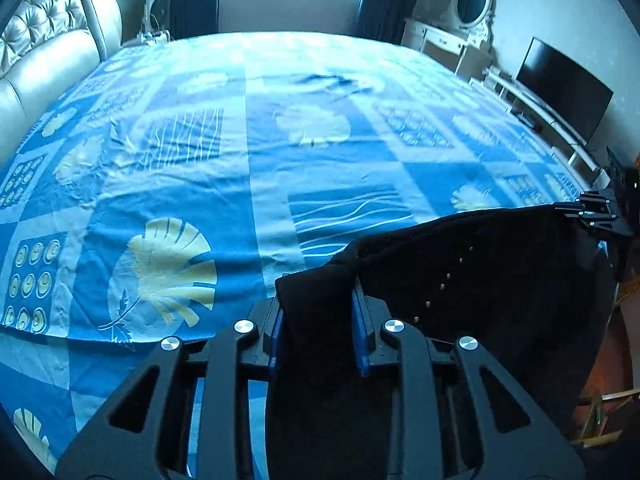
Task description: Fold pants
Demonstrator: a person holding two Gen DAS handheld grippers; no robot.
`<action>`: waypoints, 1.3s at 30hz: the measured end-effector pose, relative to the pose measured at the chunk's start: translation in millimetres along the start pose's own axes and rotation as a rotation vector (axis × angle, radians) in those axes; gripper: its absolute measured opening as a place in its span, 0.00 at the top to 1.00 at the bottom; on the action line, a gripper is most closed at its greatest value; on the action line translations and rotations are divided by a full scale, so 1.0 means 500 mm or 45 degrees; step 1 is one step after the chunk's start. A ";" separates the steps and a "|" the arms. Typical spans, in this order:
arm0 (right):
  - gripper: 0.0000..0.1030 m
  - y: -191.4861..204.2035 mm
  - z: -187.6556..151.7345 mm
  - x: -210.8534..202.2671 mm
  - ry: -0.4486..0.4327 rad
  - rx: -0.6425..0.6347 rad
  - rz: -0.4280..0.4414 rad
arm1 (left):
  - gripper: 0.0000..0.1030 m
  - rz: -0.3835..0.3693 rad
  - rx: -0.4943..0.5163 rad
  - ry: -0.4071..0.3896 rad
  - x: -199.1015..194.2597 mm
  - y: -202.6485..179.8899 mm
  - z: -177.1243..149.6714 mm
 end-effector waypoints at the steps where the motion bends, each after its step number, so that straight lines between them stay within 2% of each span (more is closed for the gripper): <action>1: 0.91 0.013 -0.010 -0.018 -0.025 -0.010 -0.028 | 0.75 -0.006 -0.005 -0.016 -0.012 -0.005 -0.005; 6: 0.91 0.073 -0.084 -0.080 -0.107 -0.062 -0.114 | 0.75 -0.049 -0.052 -0.070 -0.083 -0.034 -0.082; 12: 0.91 0.163 -0.214 -0.101 -0.127 -0.119 -0.172 | 0.75 -0.091 -0.125 -0.090 -0.135 -0.067 -0.222; 19: 0.91 0.235 -0.333 -0.082 -0.109 -0.128 -0.193 | 0.74 -0.152 -0.249 -0.078 -0.136 -0.085 -0.368; 25: 0.91 0.275 -0.409 -0.024 -0.012 -0.155 -0.202 | 0.73 -0.180 -0.325 -0.028 -0.109 -0.084 -0.446; 28: 0.89 0.282 -0.425 -0.006 -0.001 -0.154 -0.216 | 0.68 -0.187 -0.386 0.022 -0.088 -0.075 -0.485; 30: 0.87 0.280 -0.425 -0.012 0.002 -0.118 -0.212 | 0.54 -0.204 -0.440 0.024 -0.085 -0.067 -0.510; 31: 0.85 0.276 -0.425 -0.017 0.009 -0.086 -0.191 | 0.44 -0.226 -0.495 0.019 -0.088 -0.059 -0.527; 32: 0.78 0.270 -0.427 -0.023 0.016 -0.047 -0.155 | 0.39 -0.254 -0.538 0.002 -0.094 -0.056 -0.540; 33: 0.68 0.266 -0.429 -0.028 0.021 -0.013 -0.123 | 0.37 -0.290 -0.581 -0.016 -0.100 -0.053 -0.552; 35: 0.56 0.251 -0.437 -0.044 0.021 0.093 -0.021 | 0.30 -0.399 -0.682 -0.052 -0.112 -0.050 -0.575; 39: 0.52 0.213 -0.463 -0.070 -0.003 0.399 0.301 | 0.26 -0.537 -0.817 -0.085 -0.113 -0.063 -0.596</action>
Point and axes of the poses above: each gripper's, at about its wrist camera, not at the fingertips, and x roughly the way its jaws point, y to its left, z to its top, the point moved 6 cm from there along x, roughly the way its jaws point, and after that the axes turned 14 degrees about y, right-handed, at the moved point
